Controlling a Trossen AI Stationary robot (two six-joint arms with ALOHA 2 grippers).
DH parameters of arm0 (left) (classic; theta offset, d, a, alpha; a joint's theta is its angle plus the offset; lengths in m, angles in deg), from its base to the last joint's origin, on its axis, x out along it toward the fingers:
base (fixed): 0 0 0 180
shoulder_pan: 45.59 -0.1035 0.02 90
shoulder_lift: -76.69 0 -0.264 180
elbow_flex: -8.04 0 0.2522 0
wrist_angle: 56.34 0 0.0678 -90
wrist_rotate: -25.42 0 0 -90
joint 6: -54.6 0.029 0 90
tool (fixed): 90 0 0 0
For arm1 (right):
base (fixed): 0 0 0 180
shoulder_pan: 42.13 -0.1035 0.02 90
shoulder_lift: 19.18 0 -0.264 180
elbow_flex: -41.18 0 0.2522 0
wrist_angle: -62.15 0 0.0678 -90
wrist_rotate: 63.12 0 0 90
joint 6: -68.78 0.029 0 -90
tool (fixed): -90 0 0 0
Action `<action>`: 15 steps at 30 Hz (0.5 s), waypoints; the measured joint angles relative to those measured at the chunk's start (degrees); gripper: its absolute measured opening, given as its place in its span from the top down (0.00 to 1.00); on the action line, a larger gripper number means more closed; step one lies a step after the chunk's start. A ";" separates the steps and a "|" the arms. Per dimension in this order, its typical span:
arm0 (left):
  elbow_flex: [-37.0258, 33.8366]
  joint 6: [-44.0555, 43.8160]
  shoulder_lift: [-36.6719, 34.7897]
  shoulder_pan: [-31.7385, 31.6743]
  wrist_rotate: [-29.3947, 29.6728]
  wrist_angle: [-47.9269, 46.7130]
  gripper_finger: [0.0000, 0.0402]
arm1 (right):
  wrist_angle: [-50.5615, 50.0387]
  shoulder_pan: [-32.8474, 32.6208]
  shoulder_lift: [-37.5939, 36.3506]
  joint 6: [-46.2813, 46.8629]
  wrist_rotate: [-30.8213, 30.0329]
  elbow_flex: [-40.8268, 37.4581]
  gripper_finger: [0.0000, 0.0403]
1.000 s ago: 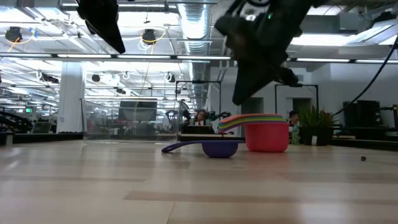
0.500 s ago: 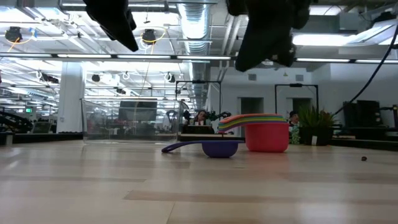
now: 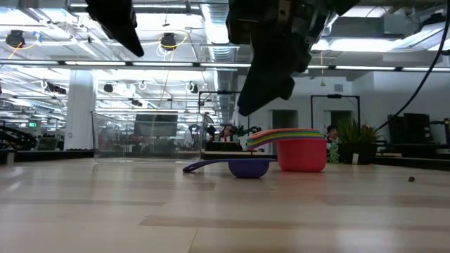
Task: Nest measuring cups in basket
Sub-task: Stack the dark blue measuring cup on top of the orange measuring cup
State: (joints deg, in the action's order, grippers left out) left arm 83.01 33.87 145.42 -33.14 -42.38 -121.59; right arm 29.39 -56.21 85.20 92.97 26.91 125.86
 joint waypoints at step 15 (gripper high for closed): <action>-0.02 1.30 0.10 0.02 5.25 -4.75 1.00 | -0.60 0.55 1.94 -8.21 -0.14 -0.19 0.51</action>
State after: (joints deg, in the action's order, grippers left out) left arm 82.99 35.16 145.52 -33.12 -37.14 -126.34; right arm 28.79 -55.67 87.15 84.76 26.77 125.67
